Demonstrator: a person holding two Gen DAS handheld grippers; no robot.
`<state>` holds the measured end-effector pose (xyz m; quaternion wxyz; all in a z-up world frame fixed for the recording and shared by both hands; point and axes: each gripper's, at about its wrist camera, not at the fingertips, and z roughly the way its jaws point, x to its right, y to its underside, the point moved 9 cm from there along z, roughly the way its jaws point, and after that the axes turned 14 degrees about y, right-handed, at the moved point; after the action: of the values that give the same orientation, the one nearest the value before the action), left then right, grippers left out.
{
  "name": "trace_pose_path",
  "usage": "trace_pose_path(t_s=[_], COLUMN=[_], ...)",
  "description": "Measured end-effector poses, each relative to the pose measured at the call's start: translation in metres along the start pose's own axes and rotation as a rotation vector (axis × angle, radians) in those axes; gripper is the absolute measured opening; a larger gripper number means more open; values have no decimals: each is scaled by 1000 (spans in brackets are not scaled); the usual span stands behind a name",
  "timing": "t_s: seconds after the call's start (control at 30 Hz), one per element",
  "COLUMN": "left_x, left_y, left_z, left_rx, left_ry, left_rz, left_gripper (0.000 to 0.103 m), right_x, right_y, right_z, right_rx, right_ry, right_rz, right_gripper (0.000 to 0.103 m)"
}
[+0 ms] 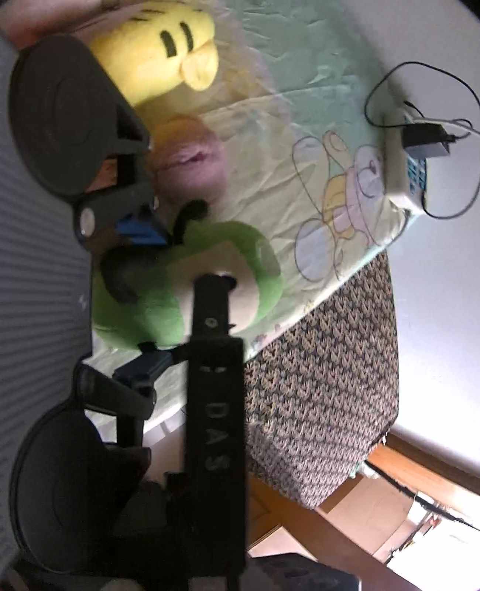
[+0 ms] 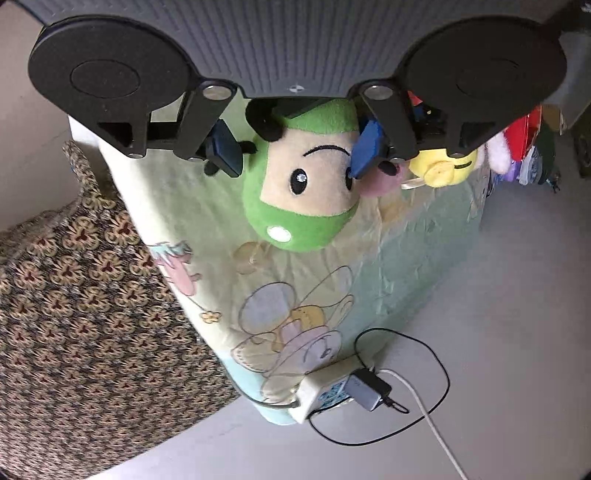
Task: Organize objects
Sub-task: 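Grasp the green cucumber plush with the right gripper and lift it, then carry the green plush with the right gripper into the red box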
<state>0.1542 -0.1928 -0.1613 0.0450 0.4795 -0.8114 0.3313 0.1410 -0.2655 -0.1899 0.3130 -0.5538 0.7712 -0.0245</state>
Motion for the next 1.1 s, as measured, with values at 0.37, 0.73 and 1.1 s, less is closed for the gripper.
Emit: trace_pose_path(t_s=[0.37,0.73,1.1], left_x=[3,40,39], left_y=[0,22,56], left_z=[-12,-74,-153], left_rx=[4,78,213], left_ry=[0,7,-72], left_rz=[10,76,69], left_gripper=[58,58,58], right_x=[-3,-39,-122], right_y=[7,33,54], right_z=[-34,-93,-111], right_rx=[3,85,100], right_ry=[-21,-57,-160], right_rz=[-11,-98,-221], right_gripper=[58,58,58])
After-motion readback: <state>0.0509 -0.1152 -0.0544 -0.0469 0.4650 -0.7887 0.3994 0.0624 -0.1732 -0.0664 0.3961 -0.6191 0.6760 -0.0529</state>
